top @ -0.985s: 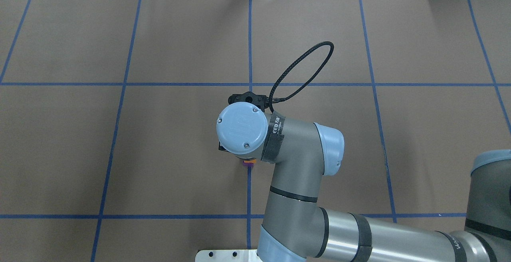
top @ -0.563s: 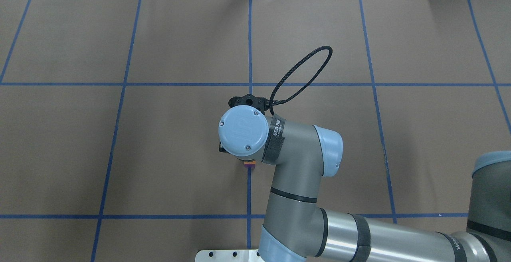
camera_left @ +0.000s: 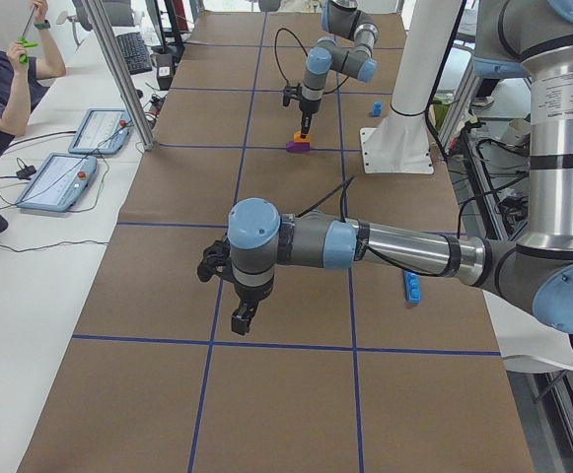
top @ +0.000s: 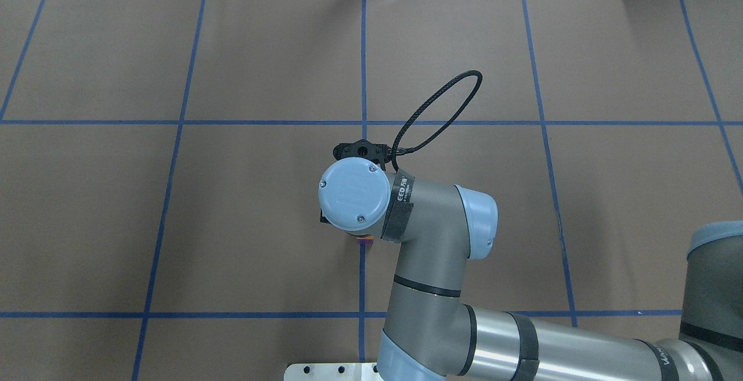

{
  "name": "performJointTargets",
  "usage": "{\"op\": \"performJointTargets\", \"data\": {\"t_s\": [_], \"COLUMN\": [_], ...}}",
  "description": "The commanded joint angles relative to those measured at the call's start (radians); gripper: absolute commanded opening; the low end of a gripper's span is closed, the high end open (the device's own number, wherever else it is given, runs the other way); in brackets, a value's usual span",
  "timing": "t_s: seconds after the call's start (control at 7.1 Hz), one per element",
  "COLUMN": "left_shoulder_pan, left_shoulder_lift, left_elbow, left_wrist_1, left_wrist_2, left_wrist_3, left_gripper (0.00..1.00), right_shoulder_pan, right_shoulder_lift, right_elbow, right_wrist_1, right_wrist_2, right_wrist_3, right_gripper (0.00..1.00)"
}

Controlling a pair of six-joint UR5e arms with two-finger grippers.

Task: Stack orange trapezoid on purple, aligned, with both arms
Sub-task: 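Lower and align the orange trapezoid onto the purple block with the right gripper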

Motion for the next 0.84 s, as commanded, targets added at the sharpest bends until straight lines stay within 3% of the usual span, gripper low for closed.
{"op": "performJointTargets", "data": {"t_s": [0.0,0.7], "left_shoulder_pan": [0.0,0.0], "left_shoulder_lift": [0.0,0.0], "left_elbow": [0.0,0.002], "left_wrist_1": [0.0,0.0], "left_wrist_2": [0.0,0.0], "left_wrist_3": [0.001,0.0], "left_gripper": [1.0,1.0], "right_shoulder_pan": [-0.006,-0.012], "right_shoulder_lift": [-0.002,-0.005], "right_elbow": [0.0,-0.009], "right_wrist_1": [0.0,0.002], "right_wrist_2": [-0.011,-0.016], "right_wrist_3": [-0.04,-0.043], "right_gripper": [0.0,0.0]}}
